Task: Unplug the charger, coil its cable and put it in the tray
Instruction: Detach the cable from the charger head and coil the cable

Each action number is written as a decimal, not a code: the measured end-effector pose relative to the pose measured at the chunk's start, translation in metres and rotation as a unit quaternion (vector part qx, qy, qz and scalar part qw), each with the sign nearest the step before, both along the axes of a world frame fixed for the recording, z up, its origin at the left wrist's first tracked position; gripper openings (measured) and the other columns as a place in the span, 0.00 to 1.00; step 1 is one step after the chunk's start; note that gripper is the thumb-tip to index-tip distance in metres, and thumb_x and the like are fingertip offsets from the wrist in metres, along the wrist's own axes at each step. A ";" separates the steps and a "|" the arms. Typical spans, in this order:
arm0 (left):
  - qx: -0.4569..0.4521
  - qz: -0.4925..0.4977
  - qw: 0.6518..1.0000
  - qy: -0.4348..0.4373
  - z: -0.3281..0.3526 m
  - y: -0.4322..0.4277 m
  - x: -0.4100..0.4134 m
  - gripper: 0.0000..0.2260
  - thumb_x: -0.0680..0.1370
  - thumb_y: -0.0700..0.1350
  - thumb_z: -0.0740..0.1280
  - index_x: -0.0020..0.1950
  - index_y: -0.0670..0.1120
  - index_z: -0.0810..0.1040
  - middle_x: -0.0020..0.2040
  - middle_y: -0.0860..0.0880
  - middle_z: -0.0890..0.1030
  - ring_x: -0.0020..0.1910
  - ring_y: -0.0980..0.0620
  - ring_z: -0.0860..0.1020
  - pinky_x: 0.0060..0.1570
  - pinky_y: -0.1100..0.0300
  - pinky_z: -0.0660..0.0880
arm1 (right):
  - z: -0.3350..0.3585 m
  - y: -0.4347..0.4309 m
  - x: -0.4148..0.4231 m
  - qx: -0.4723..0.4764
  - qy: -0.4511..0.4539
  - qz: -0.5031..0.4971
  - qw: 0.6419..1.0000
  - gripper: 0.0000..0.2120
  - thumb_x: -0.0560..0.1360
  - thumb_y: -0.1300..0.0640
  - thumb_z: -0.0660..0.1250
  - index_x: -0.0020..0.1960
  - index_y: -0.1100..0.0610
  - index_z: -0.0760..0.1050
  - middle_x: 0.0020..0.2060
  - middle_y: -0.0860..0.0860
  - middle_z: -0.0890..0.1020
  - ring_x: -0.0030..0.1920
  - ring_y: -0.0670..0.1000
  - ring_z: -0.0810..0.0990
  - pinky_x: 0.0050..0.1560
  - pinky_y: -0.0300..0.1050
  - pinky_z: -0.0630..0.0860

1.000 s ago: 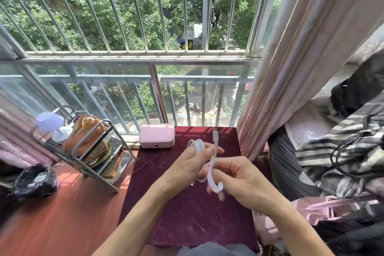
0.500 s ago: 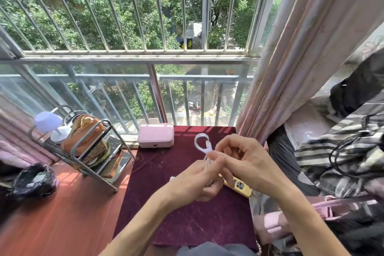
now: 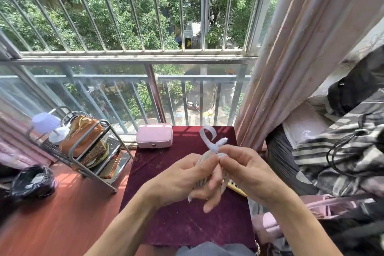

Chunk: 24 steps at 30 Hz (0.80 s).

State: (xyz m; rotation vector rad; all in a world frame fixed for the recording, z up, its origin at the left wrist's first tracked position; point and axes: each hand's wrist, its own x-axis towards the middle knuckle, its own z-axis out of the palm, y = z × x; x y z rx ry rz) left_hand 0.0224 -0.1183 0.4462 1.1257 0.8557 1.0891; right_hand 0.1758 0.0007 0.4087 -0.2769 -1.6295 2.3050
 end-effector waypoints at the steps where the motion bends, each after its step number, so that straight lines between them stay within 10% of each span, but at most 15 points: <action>1: -0.009 0.022 1.000 0.017 -0.001 0.001 -0.003 0.22 0.82 0.62 0.57 0.37 0.47 0.72 0.21 0.53 0.65 0.28 0.50 0.78 0.40 0.56 0.72 | -0.002 -0.001 -0.001 0.001 -0.006 -0.029 1.000 0.22 0.79 0.46 0.73 0.63 0.63 0.82 0.50 0.59 0.87 0.52 0.55 0.87 0.63 0.55 0.79; 11: -0.067 0.205 0.971 0.102 -0.012 0.013 -0.003 0.29 0.77 0.73 0.50 0.34 0.50 0.70 0.27 0.52 0.63 0.30 0.49 0.64 0.36 0.58 0.66 | -0.009 -0.019 -0.014 0.030 0.022 -0.230 0.973 0.12 0.78 0.56 0.71 0.55 0.63 0.86 0.44 0.55 0.89 0.47 0.50 0.88 0.53 0.39 0.82; 15: -0.034 0.255 0.951 0.173 -0.015 0.015 -0.006 0.25 0.83 0.63 0.52 0.35 0.48 0.72 0.28 0.54 0.70 0.31 0.51 0.73 0.36 0.64 0.72 | -0.010 -0.019 -0.017 0.041 0.028 -0.262 0.964 0.08 0.77 0.57 0.72 0.54 0.55 0.88 0.44 0.49 0.90 0.45 0.42 0.87 0.50 0.32 0.80; 24: 0.016 0.328 0.913 0.242 -0.036 0.018 -0.001 0.25 0.85 0.60 0.53 0.36 0.55 0.80 0.27 0.55 0.64 0.27 0.54 0.61 0.28 0.53 0.59 | 0.006 -0.001 -0.015 0.071 -0.059 -0.171 0.981 0.17 0.74 0.41 0.76 0.58 0.49 0.86 0.51 0.53 0.90 0.55 0.52 0.89 0.58 0.43 0.82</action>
